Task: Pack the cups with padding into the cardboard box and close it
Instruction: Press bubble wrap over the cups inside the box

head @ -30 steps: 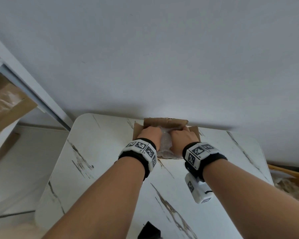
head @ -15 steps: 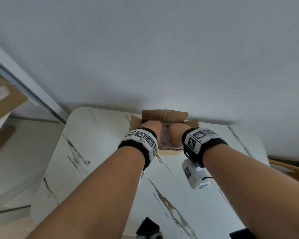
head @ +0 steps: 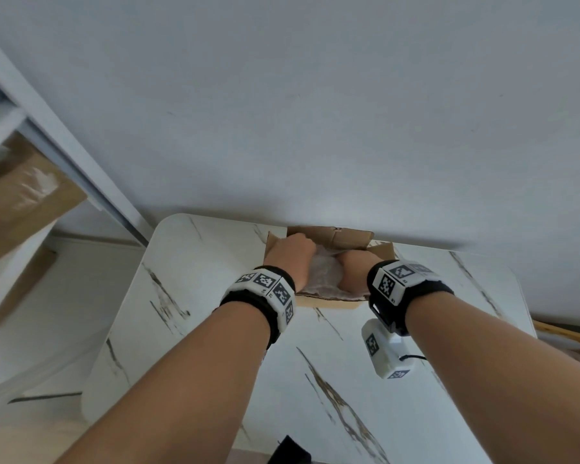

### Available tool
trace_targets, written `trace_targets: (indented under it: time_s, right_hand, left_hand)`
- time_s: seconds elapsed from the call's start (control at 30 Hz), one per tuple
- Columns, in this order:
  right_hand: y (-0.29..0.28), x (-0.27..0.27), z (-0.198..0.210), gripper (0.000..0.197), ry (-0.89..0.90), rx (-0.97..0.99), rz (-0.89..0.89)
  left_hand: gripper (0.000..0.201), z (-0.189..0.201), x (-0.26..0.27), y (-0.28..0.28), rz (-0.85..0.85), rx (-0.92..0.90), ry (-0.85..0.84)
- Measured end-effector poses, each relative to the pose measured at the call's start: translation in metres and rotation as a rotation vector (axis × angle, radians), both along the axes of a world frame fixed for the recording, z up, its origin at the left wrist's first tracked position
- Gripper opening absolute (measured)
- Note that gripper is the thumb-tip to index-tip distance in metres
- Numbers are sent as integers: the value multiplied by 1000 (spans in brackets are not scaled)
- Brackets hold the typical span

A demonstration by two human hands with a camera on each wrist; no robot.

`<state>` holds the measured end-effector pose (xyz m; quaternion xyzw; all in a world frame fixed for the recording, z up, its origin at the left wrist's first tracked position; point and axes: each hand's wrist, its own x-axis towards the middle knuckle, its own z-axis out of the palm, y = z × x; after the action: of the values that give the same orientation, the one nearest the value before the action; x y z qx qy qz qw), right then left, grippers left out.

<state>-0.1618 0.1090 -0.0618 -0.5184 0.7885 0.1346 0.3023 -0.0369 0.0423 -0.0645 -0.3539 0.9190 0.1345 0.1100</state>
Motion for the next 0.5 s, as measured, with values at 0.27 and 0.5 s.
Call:
trace_targets:
  time_s: [0.27,0.5]
  right_hand:
    - [29,18,16,24,199,-266,101]
    - [32,19,16,42,123,-216,129]
  left_hand:
    - [30,5,-2,15,-26,78,-123]
    - [35,5,-12,14,-46,107,-252]
